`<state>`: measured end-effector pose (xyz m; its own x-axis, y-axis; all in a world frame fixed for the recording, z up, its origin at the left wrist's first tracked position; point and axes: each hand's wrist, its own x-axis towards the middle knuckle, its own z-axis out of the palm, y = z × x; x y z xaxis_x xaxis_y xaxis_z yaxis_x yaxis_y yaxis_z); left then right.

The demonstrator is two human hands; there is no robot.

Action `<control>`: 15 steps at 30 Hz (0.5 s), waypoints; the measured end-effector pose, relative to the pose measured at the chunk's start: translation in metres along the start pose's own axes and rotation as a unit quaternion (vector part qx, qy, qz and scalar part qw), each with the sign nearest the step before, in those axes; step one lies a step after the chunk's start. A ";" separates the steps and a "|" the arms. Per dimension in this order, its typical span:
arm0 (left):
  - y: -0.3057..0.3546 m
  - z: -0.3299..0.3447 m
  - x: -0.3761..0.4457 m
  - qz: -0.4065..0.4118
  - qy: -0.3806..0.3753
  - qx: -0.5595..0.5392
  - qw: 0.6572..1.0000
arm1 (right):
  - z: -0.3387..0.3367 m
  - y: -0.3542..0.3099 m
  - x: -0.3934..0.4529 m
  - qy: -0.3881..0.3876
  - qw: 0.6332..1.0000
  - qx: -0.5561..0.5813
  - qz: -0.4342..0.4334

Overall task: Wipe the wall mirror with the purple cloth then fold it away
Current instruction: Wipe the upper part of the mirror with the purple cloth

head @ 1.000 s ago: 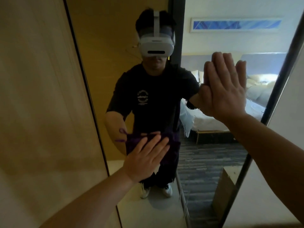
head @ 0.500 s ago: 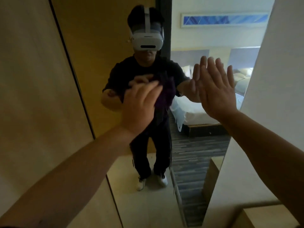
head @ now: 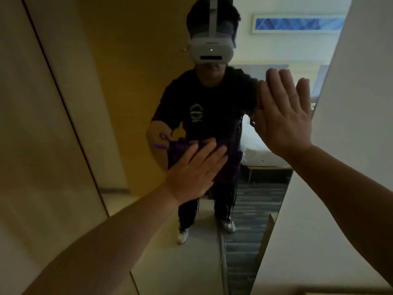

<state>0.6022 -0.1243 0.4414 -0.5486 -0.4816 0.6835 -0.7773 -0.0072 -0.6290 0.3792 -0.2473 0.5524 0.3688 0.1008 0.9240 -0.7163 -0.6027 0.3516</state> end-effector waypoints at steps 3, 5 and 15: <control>0.053 0.030 -0.072 0.019 -0.027 0.010 0.999 | 0.004 -0.001 -0.001 0.009 1.000 -0.001 0.005; 0.067 0.038 -0.097 0.030 -0.046 0.012 0.998 | 0.006 -0.001 -0.002 0.021 1.000 -0.001 0.004; 0.009 -0.029 0.024 -0.117 0.078 -0.163 0.977 | -0.030 0.005 0.001 -0.046 0.994 0.081 0.053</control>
<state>0.5728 -0.1100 0.4628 -0.3654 -0.3600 0.8584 -0.9295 0.1906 -0.3158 0.3580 -0.2266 0.5594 0.3544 -0.0373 0.9343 -0.6519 -0.7262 0.2183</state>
